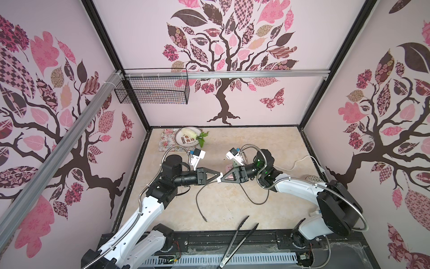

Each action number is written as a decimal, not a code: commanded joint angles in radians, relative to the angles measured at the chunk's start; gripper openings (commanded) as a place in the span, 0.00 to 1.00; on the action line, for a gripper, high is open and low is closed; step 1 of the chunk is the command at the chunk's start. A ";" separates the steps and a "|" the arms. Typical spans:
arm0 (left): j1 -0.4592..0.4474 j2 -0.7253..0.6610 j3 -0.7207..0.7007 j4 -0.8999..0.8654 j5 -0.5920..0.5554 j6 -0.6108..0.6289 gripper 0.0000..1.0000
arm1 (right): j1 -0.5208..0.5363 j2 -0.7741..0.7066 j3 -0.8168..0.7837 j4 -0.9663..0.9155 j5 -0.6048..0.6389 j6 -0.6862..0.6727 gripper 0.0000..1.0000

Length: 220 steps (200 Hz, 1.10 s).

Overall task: Charge mp3
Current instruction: Pick up the MP3 player from the center of the board.

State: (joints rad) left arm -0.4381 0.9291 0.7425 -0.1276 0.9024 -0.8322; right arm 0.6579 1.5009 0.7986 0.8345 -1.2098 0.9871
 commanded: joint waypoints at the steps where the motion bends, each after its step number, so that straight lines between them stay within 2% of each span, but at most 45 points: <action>1: -0.011 -0.006 -0.027 0.043 0.014 -0.012 0.27 | 0.000 -0.005 0.010 0.033 0.042 -0.009 0.06; 23: -0.012 -0.039 -0.035 0.044 0.011 -0.014 0.31 | 0.001 -0.006 0.010 0.028 0.075 -0.005 0.06; 45: -0.013 -0.070 -0.052 0.041 -0.032 -0.031 0.26 | 0.002 0.000 0.004 0.074 0.085 0.029 0.06; 79: -0.013 -0.074 -0.073 0.060 -0.033 -0.044 0.25 | 0.002 0.004 -0.003 0.115 0.095 0.062 0.07; 117: -0.012 -0.045 -0.075 0.128 -0.026 -0.070 0.18 | 0.022 0.025 -0.021 0.191 0.080 0.116 0.07; 142: -0.012 -0.025 -0.078 0.139 -0.012 -0.068 0.11 | 0.040 0.026 -0.036 0.197 0.079 0.111 0.12; 150: -0.013 -0.028 -0.080 0.128 -0.007 -0.069 0.09 | 0.040 0.022 -0.044 0.195 0.085 0.108 0.17; 162: -0.011 -0.051 -0.070 0.050 -0.004 -0.043 0.09 | 0.036 0.017 -0.045 0.164 0.093 0.083 0.29; 171: -0.008 -0.078 -0.052 -0.032 0.006 -0.005 0.09 | 0.027 0.013 -0.046 0.129 0.101 0.052 0.48; 176: -0.004 -0.095 -0.041 -0.084 0.016 0.014 0.10 | 0.017 0.012 -0.050 0.119 0.102 0.044 0.52; 190: 0.021 -0.143 -0.002 -0.227 0.026 0.078 0.10 | -0.023 0.017 -0.072 0.170 0.095 0.068 0.56; 205: 0.043 -0.180 0.047 -0.388 0.002 0.138 0.09 | -0.084 0.016 -0.105 0.210 0.084 0.094 0.54; 214: 0.051 -0.190 0.078 -0.502 -0.031 0.176 0.09 | -0.095 0.013 -0.129 0.164 0.095 0.050 0.53; 220: 0.052 -0.196 0.091 -0.556 -0.055 0.189 0.08 | -0.094 0.007 -0.134 0.050 0.108 -0.027 0.51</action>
State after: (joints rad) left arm -0.4030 0.7685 0.7300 -0.3908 0.8959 -0.7677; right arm 0.6022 1.5028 0.6937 0.9878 -1.1179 1.0645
